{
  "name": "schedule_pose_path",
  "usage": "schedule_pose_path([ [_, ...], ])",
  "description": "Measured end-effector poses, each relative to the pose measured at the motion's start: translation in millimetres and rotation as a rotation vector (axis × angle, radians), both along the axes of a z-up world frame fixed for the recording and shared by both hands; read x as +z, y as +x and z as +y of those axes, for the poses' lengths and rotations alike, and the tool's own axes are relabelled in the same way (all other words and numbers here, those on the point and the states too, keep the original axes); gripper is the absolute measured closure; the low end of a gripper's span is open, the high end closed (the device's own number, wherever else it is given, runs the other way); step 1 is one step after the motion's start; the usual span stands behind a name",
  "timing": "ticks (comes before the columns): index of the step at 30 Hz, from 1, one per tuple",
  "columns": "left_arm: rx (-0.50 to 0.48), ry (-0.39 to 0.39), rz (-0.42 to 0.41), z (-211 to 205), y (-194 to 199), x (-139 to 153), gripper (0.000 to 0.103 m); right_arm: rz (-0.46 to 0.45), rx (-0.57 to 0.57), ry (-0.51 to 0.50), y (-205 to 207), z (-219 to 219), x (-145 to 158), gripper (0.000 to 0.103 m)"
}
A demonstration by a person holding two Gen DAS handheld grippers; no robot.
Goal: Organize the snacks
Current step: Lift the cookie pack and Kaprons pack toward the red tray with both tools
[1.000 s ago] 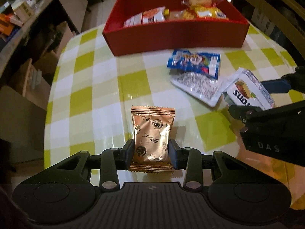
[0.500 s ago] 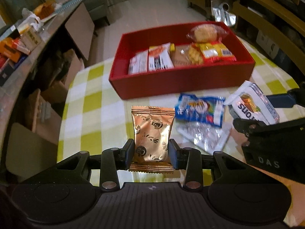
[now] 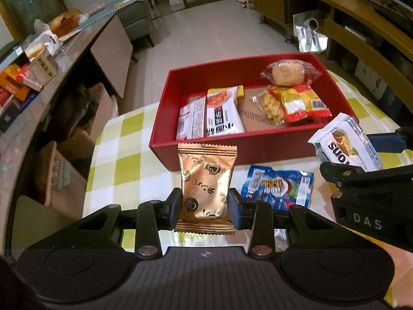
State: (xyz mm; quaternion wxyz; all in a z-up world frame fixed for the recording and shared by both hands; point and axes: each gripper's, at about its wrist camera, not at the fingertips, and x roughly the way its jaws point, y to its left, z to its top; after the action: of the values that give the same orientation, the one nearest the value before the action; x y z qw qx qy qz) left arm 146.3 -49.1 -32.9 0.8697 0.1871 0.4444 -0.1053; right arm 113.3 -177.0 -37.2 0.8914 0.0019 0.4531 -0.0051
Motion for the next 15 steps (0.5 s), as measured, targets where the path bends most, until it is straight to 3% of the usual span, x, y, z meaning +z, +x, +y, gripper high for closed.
schedule_pose_path([
  [15, 0.037, -0.019, -0.044, -15, 38, 9, 0.057, -0.04, -0.032, 0.027, 37, -14, 6, 0.037],
])
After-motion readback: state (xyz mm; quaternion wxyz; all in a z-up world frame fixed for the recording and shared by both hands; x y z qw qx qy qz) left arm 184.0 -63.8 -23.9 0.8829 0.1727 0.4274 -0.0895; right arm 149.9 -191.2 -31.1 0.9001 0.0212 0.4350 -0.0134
